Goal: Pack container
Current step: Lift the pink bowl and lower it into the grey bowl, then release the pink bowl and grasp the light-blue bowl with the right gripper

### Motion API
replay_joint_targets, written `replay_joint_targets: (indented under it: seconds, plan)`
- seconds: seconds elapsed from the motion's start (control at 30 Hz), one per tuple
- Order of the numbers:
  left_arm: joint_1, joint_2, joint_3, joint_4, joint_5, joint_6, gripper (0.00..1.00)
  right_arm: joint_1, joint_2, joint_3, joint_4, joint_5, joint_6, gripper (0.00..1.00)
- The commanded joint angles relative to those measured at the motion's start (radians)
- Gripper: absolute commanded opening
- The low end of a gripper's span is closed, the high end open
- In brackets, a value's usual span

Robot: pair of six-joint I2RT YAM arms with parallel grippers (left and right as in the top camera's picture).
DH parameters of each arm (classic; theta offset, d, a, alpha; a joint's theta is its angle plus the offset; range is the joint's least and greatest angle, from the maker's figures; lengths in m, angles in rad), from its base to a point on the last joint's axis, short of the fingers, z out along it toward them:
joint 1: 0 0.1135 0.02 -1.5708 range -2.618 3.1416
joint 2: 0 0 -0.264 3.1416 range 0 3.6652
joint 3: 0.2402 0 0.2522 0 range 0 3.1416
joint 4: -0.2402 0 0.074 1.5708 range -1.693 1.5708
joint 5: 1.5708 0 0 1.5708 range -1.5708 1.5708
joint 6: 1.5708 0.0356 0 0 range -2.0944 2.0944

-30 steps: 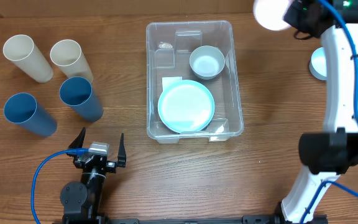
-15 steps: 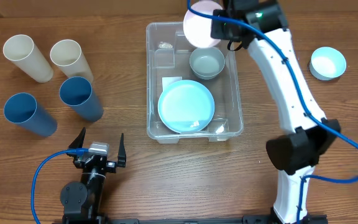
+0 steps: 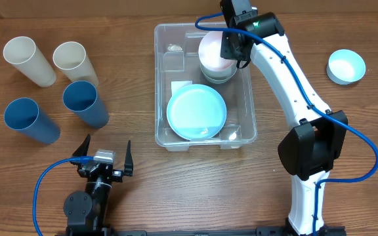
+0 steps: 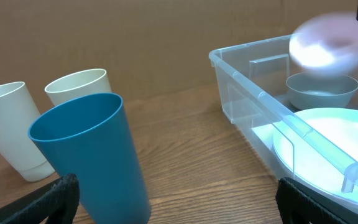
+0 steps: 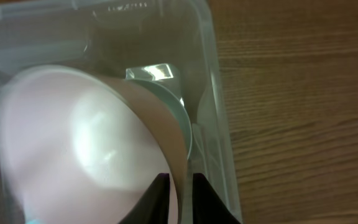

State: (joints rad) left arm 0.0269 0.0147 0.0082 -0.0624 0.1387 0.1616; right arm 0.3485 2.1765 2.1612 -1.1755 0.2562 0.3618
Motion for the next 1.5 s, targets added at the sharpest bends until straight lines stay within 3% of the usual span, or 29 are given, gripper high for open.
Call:
replay_joint_targets:
  seconds: [0.0, 0.27, 0.5, 0.57, 0.7, 0.83, 0.97, 1.33, 1.47]
  plan:
    - [0.005, -0.010, -0.003, -0.001, 0.008, 0.018, 1.00, -0.002, -0.002, -0.002, 0.011, 0.020, -0.014, 0.45]
    - [0.005, -0.010, -0.003, -0.001, 0.008, 0.018, 1.00, 0.011, -0.005, 0.022, 0.003, 0.012, -0.090, 0.40]
    - [0.005, -0.010, -0.003, -0.001, 0.008, 0.018, 1.00, -0.069, -0.039, 0.161, -0.075, -0.014, 0.010, 0.53]
    - [0.005, -0.010, -0.003, -0.001, 0.008, 0.018, 1.00, -0.141, -0.042, 0.163, -0.096, -0.029, 0.051, 0.57]
    - [0.005, -0.010, -0.003, -0.001, 0.008, 0.018, 1.00, -0.430, -0.039, 0.155, -0.158, -0.155, 0.167, 0.61]
    - [0.005, -0.010, -0.003, -0.001, 0.008, 0.018, 1.00, -0.662, -0.013, 0.153, -0.208, -0.251, 0.170, 0.61]
    - [0.005, -0.010, -0.003, -0.001, 0.008, 0.018, 1.00, -0.777, 0.027, 0.106, -0.217, -0.251, 0.132, 0.61]
    - [0.005, -0.010, -0.003, -0.001, 0.008, 0.018, 1.00, -0.809, 0.192, -0.055, -0.069, -0.251, 0.133, 0.60]
    - [0.005, -0.010, -0.003, -0.001, 0.008, 0.018, 1.00, -0.809, 0.203, -0.087, -0.033, -0.251, 0.132, 0.52]
